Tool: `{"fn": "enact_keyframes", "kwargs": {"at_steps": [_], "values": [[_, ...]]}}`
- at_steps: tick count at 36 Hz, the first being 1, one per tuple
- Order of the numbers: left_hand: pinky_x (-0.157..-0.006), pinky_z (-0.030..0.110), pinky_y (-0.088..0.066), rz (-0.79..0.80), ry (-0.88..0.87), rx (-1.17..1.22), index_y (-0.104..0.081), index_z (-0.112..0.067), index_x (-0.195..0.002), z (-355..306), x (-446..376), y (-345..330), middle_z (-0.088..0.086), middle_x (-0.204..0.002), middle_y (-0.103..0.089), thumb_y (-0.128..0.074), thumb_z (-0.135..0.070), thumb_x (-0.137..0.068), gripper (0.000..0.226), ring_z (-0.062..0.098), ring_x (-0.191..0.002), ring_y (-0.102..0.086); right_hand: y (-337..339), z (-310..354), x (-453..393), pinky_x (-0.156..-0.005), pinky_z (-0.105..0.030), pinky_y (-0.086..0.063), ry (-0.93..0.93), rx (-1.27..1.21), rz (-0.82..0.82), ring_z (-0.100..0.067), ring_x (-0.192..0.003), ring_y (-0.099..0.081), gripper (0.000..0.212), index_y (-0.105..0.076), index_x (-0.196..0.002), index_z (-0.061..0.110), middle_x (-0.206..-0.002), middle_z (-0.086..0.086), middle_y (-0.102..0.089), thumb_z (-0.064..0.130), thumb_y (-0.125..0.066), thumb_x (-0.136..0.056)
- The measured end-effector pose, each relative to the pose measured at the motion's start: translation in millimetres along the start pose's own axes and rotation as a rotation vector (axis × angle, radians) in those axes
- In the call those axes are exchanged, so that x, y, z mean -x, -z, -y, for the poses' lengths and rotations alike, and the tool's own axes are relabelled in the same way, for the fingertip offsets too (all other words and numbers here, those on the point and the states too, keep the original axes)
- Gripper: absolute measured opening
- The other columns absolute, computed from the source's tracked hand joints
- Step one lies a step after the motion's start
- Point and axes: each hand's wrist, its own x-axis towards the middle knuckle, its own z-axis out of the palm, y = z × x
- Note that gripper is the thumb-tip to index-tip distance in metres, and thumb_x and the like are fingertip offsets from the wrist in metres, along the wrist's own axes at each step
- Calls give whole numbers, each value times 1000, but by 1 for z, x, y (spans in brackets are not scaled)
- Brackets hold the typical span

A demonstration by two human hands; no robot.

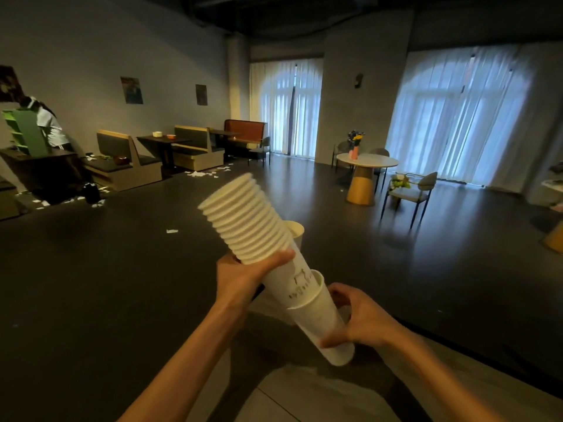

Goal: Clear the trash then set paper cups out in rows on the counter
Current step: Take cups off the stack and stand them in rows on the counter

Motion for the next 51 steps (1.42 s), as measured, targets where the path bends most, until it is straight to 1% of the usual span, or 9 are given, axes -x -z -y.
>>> {"fn": "enact_keyframes", "kwargs": {"at_steps": [8,16,27,31,37,40,44,47,51], "values": [[-100,51,-55,-199,-154,202,-59,-33,-105,-37,-24,31,-3,-116,-68,-87,-43,-41,71,17,-112,-66,-10,-16,-38,-101,-41,-50,-55,-121,-298,-17,-122,-56,93,-46,-137,29,-134,5,-57,43,-92,-57],[-89,41,-57,-103,-173,75,-66,-35,-108,-27,-27,59,-15,-104,-76,-91,-46,-44,69,7,-100,-72,-26,-20,-84,-101,-48,-50,-25,-173,-448,-24,-125,-56,99,-40,-142,22,-138,-2,-57,31,-93,-60],[-72,21,-60,13,-149,31,-72,-27,-107,-5,-17,37,-8,-105,-78,-89,-42,-43,69,9,-98,-74,-28,-24,-103,-101,-53,-49,-42,-108,-493,-29,-126,-56,97,-39,-143,17,-139,-7,-57,23,-93,-62],[-74,25,-61,48,-117,26,-71,-23,-113,-1,-13,35,-4,-108,-78,-90,-42,-44,74,13,-99,-75,-29,-25,-101,-98,-52,-52,-57,-74,-516,-29,-123,-59,98,-40,-141,18,-137,-7,-59,27,-93,-60],[-74,31,-62,83,-8,34,-71,-13,-115,5,-10,32,4,-107,-78,-93,-36,-37,85,20,-98,-75,-24,-30,-91,-90,-39,-55,-111,-53,-461,-22,-115,-59,102,-42,-136,17,-128,-1,-57,35,-96,-52],[-86,44,-61,109,47,2,-70,-17,-116,9,-10,29,4,-109,-77,-93,-37,-36,86,23,-104,-73,-22,-37,-65,-69,-25,-49,-224,-84,-502,-14,-90,-59,73,-53,-118,14,-113,-3,-60,34,-92,-61],[-92,48,-60,190,177,48,-68,-22,-112,12,-5,8,5,-110,-76,-92,-34,-31,85,24,-105,-72,-10,-22,-17,-85,-47,-59,-281,-476,-257,-20,-87,-70,37,-74,-96,19,-98,-7,-73,49,-73,-74],[-94,49,-58,259,230,63,-66,-19,-120,9,9,-16,8,-119,-73,-97,-34,-36,91,26,-112,-69,2,-9,27,-81,-35,-52,-237,-691,-17,-17,-95,-69,53,-70,-108,22,-104,-3,-74,64,-62,-78],[-101,53,-54,233,235,76,-63,-19,-118,3,20,-37,9,-116,-73,-91,-41,-41,85,27,-111,-69,13,0,54,-77,-31,-58,-104,-614,151,-18,-97,-72,90,-61,-115,18,-104,-2,-75,64,-87,-43]]}}
